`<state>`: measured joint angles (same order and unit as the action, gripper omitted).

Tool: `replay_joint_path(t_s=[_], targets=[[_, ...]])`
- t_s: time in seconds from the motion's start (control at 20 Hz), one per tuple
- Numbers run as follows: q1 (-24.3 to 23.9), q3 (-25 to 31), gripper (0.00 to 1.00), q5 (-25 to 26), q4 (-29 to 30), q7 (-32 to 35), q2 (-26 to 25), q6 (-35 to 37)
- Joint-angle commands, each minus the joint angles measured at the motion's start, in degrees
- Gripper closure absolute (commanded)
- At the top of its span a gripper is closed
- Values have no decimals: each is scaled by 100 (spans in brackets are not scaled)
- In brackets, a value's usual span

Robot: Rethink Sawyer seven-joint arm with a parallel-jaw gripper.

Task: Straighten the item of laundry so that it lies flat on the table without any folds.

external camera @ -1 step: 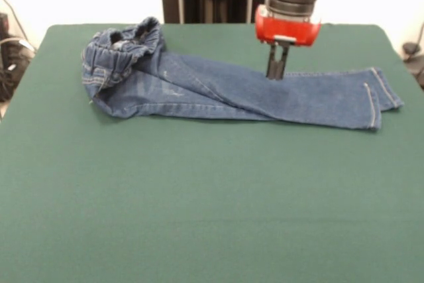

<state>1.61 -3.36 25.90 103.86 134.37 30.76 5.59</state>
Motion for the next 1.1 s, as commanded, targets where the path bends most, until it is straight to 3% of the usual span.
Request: replay_joint_path(t_s=[0.05, 0.4, 0.75, 1.1], targets=[[271, -155, 100, -347, -155, 941, -572, -643], [289, -191, 100, -486, -111, 879, -593, -733], [453, -133, 100, -695, 68, 1017, -940, -1030], [1149, -354, 100, -1304, 491, 1340, -976, -1197]])
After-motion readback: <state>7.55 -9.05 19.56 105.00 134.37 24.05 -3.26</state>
